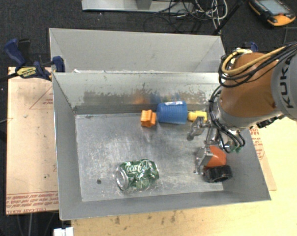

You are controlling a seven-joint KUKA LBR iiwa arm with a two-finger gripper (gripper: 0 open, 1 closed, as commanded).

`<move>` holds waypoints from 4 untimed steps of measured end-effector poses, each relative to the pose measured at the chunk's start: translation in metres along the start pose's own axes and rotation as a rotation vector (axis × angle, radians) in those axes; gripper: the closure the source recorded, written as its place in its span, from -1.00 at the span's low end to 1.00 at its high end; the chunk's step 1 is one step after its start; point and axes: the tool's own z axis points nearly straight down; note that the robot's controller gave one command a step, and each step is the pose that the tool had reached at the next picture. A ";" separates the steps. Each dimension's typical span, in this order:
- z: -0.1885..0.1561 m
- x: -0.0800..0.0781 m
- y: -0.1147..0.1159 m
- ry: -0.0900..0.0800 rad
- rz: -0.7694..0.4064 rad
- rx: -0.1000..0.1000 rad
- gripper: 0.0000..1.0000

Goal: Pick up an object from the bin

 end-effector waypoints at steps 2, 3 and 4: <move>0.006 0.005 -0.015 -0.013 -0.078 -0.001 -1.00; 0.047 0.000 -0.060 -0.012 -0.161 0.002 -1.00; 0.064 -0.018 -0.080 -0.004 -0.308 -0.037 1.00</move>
Offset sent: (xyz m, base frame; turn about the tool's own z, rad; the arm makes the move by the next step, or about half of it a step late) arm -0.0312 -0.0731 -0.0402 -0.2405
